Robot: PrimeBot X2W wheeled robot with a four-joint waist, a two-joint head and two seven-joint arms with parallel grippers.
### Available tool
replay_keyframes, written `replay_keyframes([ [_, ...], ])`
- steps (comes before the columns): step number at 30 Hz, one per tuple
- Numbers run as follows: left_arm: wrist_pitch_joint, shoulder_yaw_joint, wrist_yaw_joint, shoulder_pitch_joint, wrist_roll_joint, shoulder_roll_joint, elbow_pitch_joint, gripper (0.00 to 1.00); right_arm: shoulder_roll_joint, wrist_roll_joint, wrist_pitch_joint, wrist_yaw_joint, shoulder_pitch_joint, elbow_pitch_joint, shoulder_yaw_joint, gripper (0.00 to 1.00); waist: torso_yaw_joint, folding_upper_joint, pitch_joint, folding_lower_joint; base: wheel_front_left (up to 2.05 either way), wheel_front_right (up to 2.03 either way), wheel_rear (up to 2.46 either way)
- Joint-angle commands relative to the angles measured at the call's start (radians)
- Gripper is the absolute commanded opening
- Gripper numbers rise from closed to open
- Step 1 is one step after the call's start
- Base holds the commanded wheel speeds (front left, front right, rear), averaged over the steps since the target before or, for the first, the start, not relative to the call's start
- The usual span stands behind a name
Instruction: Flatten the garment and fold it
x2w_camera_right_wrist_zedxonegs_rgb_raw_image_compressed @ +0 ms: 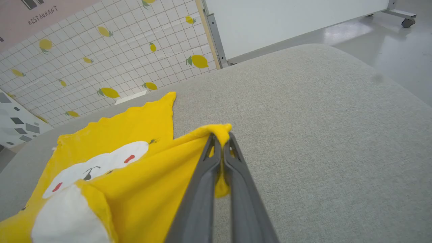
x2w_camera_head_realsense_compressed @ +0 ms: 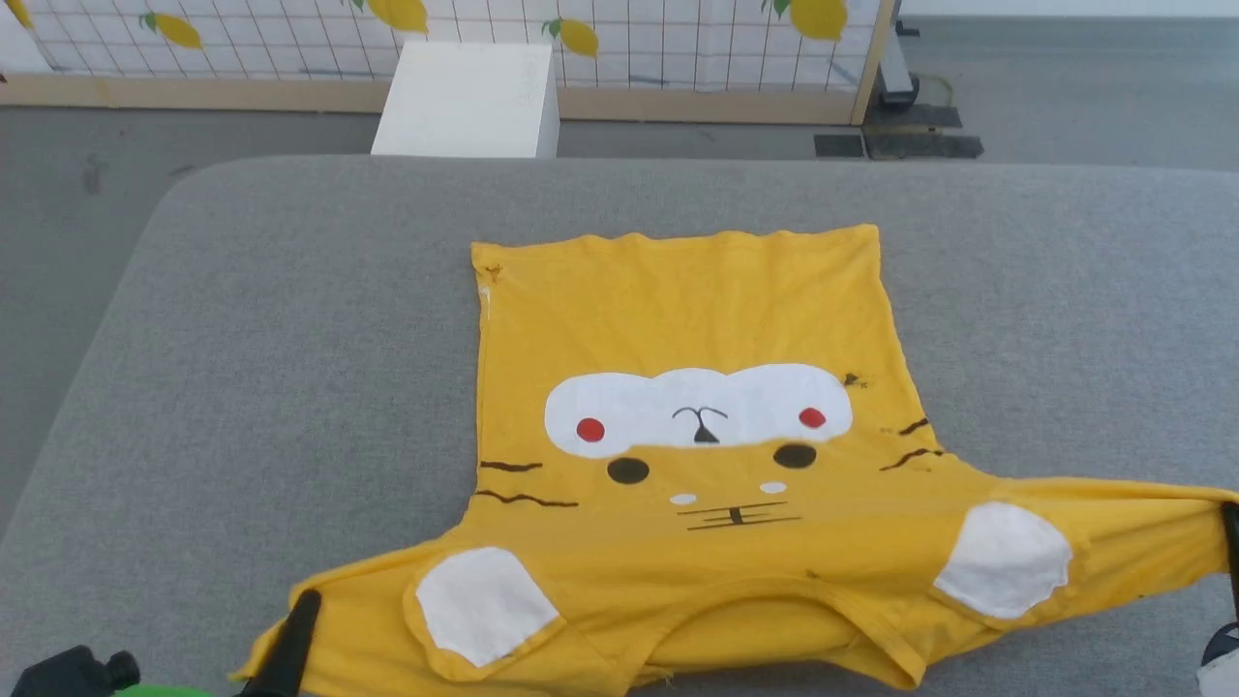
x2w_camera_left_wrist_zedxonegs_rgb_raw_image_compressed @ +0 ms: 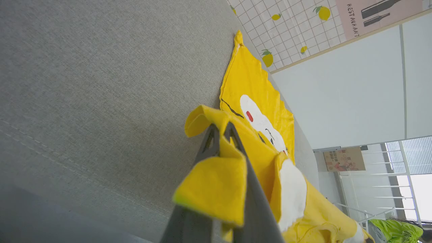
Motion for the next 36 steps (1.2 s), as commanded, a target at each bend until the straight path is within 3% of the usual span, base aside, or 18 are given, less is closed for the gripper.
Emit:
replay_keyframes([
  [1, -0.010, -0.008, -0.006, -0.008, 0.008, -0.005, -0.002, 0.00, 0.001, 0.011, -0.008, -0.002, 0.003, 0.012, 0.005, 0.00, -0.003, 0.0000, 0.017, 0.0002, 0.00, 0.00, 0.00],
  [10, -0.019, -0.083, -0.033, -0.110, 0.052, -0.003, 0.026, 0.00, 0.001, -0.083, 0.026, -0.002, -0.049, 0.170, 0.095, 0.00, -0.011, 0.0000, 0.073, 0.0002, 0.00, 0.00, 0.00],
  [18, -0.014, -0.108, -0.031, -0.158, 0.073, 0.004, 0.026, 0.00, -0.034, -0.208, 0.031, -0.002, -0.118, 0.467, 0.160, 0.02, -0.002, 0.0000, 0.096, 0.0002, 0.00, 0.00, 0.00],
  [19, -0.013, -0.110, -0.030, -0.160, 0.076, 0.005, 0.023, 0.00, -0.036, -0.216, 0.026, -0.002, -0.131, 0.505, 0.163, 0.13, 0.000, 0.0000, 0.098, 0.0002, 0.00, 0.00, 0.00],
  [20, -0.012, -0.112, -0.030, -0.162, 0.078, 0.006, 0.021, 0.00, -0.039, -0.221, 0.017, -0.002, -0.142, 0.528, 0.165, 0.40, 0.001, 0.0000, 0.099, 0.0002, 0.00, 0.00, 0.00],
  [21, -0.012, -0.114, -0.029, -0.163, 0.081, 0.006, 0.018, 0.00, -0.039, -0.222, 0.005, -0.002, -0.155, 0.553, 0.164, 0.87, 0.003, 0.0000, 0.100, 0.0002, 0.00, 0.00, 0.00],
  [22, -0.014, -0.115, -0.029, -0.164, 0.083, 0.006, 0.015, 0.00, -0.038, -0.218, 0.001, -0.002, -0.164, 0.569, 0.160, 1.00, 0.005, 0.0000, 0.100, 0.0002, 0.00, 0.00, 0.00],
  [26, -0.036, -0.121, -0.033, -0.162, 0.117, 0.012, -0.006, 0.00, -0.049, -0.185, 0.007, -0.002, -0.179, 0.563, 0.150, 1.00, 0.013, 0.0000, 0.102, 0.0002, 0.00, 0.00, 0.00],
  [29, -0.050, -0.139, -0.039, -0.158, 0.152, 0.017, -0.030, 0.00, -0.066, -0.139, 0.070, -0.002, -0.158, 0.465, 0.130, 1.00, 0.024, 0.0000, 0.109, 0.0002, 0.00, 0.00, 0.00],
  [30, -0.060, -0.161, -0.044, -0.153, 0.177, 0.016, -0.054, 0.00, -0.094, -0.102, 0.155, -0.002, -0.143, 0.294, 0.095, 1.00, 0.034, 0.0000, 0.122, 0.0002, 0.00, 0.00, 0.00],
  [36, -0.072, -0.202, -0.053, -0.161, 0.206, 0.012, -0.083, 0.00, -0.164, -0.108, 0.278, -0.002, -0.269, 0.050, 0.057, 1.00, 0.060, 0.0000, 0.177, 0.0002, 0.00, 0.00, 0.00],
])
